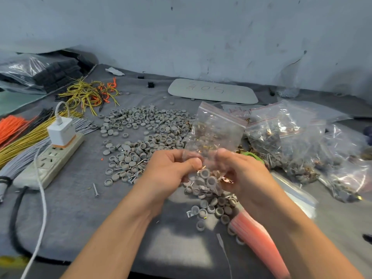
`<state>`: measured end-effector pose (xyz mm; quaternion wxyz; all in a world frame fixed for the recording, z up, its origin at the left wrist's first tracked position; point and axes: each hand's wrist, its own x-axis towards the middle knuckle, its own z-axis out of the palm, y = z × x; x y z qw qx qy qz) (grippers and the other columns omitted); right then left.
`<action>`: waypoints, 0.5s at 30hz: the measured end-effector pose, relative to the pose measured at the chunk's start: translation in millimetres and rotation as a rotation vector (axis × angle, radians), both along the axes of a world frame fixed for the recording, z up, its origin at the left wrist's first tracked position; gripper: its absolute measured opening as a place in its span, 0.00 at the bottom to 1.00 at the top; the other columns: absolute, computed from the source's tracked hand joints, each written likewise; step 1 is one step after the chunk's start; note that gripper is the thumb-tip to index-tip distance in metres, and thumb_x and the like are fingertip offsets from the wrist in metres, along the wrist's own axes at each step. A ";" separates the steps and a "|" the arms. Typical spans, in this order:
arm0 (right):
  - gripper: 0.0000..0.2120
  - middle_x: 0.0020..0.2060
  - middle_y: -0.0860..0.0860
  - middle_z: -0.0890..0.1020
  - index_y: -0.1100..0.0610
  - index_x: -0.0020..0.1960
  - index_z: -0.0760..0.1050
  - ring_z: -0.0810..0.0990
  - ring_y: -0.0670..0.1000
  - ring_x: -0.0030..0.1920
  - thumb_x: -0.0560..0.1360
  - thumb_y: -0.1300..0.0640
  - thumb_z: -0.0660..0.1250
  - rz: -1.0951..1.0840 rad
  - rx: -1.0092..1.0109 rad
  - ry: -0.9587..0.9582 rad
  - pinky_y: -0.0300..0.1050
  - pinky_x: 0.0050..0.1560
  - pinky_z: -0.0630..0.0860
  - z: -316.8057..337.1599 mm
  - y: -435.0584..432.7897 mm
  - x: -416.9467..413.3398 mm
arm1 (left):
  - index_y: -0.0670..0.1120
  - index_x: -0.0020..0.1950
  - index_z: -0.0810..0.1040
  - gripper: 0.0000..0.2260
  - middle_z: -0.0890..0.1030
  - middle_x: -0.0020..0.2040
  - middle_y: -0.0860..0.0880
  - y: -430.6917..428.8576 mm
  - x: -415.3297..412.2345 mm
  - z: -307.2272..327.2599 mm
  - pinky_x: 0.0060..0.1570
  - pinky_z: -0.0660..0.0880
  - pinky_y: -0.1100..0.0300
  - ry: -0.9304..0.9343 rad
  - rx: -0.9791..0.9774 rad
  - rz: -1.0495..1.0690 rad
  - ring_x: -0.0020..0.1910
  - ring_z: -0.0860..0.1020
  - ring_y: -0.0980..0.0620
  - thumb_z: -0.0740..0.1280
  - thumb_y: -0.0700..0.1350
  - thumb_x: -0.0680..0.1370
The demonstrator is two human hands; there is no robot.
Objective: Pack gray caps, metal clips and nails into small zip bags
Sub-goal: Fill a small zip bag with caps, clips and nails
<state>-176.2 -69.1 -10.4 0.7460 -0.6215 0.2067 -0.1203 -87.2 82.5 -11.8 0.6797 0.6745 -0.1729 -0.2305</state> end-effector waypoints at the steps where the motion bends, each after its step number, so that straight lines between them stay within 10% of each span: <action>1: 0.08 0.44 0.56 0.87 0.60 0.52 0.86 0.80 0.51 0.41 0.79 0.57 0.70 0.045 -0.018 0.035 0.47 0.44 0.78 -1.6 -2.2 -3.7 | 0.43 0.44 0.87 0.05 0.85 0.36 0.45 -6.2 -1.7 0.6 0.30 0.75 0.66 0.005 -0.021 0.027 0.32 0.79 0.53 0.73 0.34 0.76; 12: 0.06 0.34 0.59 0.72 0.62 0.42 0.85 0.65 0.49 0.29 0.71 0.58 0.75 -0.124 -0.006 0.027 0.39 0.29 0.61 0.8 -77.4 -61.9 | 0.42 0.54 0.83 0.12 0.85 0.36 0.44 -95.6 -51.9 14.0 0.27 0.73 0.65 0.026 -0.028 -0.213 0.30 0.80 0.52 0.78 0.34 0.73; 15: 0.11 0.36 0.54 0.83 0.60 0.47 0.84 0.77 0.47 0.29 0.70 0.53 0.75 -0.371 0.212 -0.110 0.36 0.28 0.73 6.7 -100.7 -75.1 | 0.42 0.65 0.77 0.22 0.84 0.56 0.42 -135.6 -65.4 21.7 0.36 0.79 0.63 0.096 -0.171 -0.239 0.39 0.84 0.55 0.77 0.33 0.73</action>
